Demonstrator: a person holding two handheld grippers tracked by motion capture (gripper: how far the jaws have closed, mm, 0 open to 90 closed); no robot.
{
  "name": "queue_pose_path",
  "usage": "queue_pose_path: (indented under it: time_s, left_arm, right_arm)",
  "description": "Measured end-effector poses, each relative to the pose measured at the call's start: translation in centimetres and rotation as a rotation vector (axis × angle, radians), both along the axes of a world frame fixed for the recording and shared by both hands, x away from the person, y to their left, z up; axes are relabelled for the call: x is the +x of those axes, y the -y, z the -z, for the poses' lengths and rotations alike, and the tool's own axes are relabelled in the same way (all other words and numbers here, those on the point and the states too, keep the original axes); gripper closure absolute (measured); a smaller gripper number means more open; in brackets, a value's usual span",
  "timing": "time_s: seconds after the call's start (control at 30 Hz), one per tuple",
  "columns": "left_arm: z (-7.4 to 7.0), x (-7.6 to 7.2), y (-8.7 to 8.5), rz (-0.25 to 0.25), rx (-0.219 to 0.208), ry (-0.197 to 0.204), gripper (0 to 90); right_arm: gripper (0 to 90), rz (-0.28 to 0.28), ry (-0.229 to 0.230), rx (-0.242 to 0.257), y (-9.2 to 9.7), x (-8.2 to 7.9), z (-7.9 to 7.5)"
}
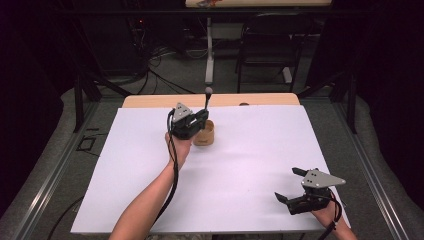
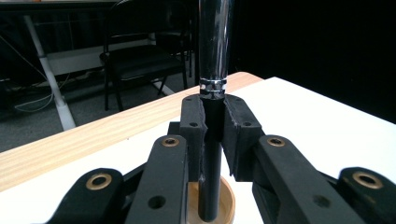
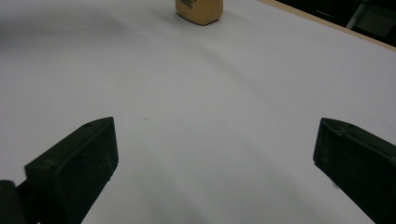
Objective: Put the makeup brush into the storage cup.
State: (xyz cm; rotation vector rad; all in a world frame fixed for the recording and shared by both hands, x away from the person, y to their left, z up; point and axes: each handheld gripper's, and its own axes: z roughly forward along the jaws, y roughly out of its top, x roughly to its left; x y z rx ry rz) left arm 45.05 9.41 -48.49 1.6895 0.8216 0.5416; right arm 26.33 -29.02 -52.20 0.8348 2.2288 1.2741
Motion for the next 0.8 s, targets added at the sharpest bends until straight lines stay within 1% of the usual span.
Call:
queue_pose_path:
  time_s: [0.17, 0.2, 0.23, 0.33, 0.37, 0.4, 0.5, 0.53, 0.57, 0.7, 0.8]
  left_arm:
    - [0.6, 0.3, 0.4, 0.001, 0.008, -0.011, 79.2]
    - [0.7, 0.3, 0.5, -0.017, 0.011, -0.007, 79.2]
    - [0.8, 0.4, 0.5, -0.001, 0.010, -0.016, 79.2]
    - [1.1, 0.5, 0.6, -0.003, 0.022, -0.022, 79.1]
    - [1.2, 0.5, 0.7, -0.020, 0.025, -0.021, 79.0]
    - [1.3, 0.6, 0.7, -0.001, 0.030, -0.028, 79.0]
    - [1.5, 0.7, 0.8, 0.003, 0.041, -0.031, 78.9]
    - [1.6, 0.6, 1.0, -0.014, 0.043, -0.027, 78.9]
    - [1.7, 0.7, 0.9, 0.009, 0.039, -0.035, 78.8]
    - [1.9, 0.8, 1.0, 0.011, 0.041, -0.045, 78.7]
    - [2.0, 0.8, 1.1, 0.009, 0.055, -0.047, 78.6]
  right_arm:
    - [0.0, 0.000, 0.000, 0.002, 0.0, 0.0, 0.0]
    - [0.0, 0.000, -0.002, 0.000, 0.0, 0.0, 0.0]
    - [0.0, -0.002, -0.004, 0.001, 0.0, 0.0, 0.0]
    - [0.0, -0.008, -0.006, -0.007, 0.0, 0.0, 0.1]
    - [0.0, -0.010, -0.006, -0.008, 0.0, 0.0, 0.1]
    - [0.0, -0.011, -0.006, -0.008, -0.1, 0.0, 0.1]
    - [0.0, -0.011, -0.005, -0.009, -0.1, 0.0, 0.1]
    - [0.0, -0.011, -0.006, -0.008, -0.1, 0.0, 0.1]
    - [0.0, -0.011, -0.007, -0.009, -0.1, 0.0, 0.1]
    - [0.0, -0.013, -0.008, -0.011, -0.1, 0.0, 0.1]
    - [0.0, -0.014, -0.008, -0.012, -0.1, 0.0, 0.1]
